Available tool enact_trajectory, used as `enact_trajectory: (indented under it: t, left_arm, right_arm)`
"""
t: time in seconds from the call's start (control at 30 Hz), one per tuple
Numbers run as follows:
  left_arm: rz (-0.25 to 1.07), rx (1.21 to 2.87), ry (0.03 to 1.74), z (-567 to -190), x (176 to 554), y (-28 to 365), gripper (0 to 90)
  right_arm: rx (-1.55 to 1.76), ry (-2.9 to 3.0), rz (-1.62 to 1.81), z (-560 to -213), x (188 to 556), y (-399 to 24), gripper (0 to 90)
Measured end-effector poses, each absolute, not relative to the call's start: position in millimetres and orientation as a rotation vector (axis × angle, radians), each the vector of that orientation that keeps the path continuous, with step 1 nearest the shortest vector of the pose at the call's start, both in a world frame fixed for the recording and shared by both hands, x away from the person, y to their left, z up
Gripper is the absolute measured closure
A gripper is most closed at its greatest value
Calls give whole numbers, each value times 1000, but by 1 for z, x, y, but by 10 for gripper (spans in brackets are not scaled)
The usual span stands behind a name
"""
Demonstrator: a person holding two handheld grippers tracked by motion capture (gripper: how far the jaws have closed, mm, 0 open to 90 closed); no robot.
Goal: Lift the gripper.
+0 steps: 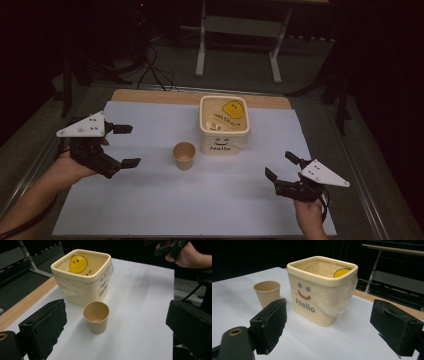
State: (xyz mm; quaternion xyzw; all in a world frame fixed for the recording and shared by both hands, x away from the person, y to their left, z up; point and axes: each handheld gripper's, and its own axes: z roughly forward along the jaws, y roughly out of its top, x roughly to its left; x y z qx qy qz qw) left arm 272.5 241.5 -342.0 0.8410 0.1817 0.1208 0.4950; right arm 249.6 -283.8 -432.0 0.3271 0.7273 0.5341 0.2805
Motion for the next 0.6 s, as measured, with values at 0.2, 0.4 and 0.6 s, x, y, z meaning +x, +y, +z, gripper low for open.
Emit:
enact_trajectory:
  t: [0.2,0.4,0.6]
  left_arm:
    - [279,2098,405,-341,277,228,40]
    - [262,2137,378,-340,282,217,40]
    - [248,2175,343,-340,287,206,51]
  right_arm:
    - [876,1954,1433,-432,250,-284,139]
    - [881,1956,1433,-433,250,-283,139]
    - [879,1958,1434,-433,250,-283,139]
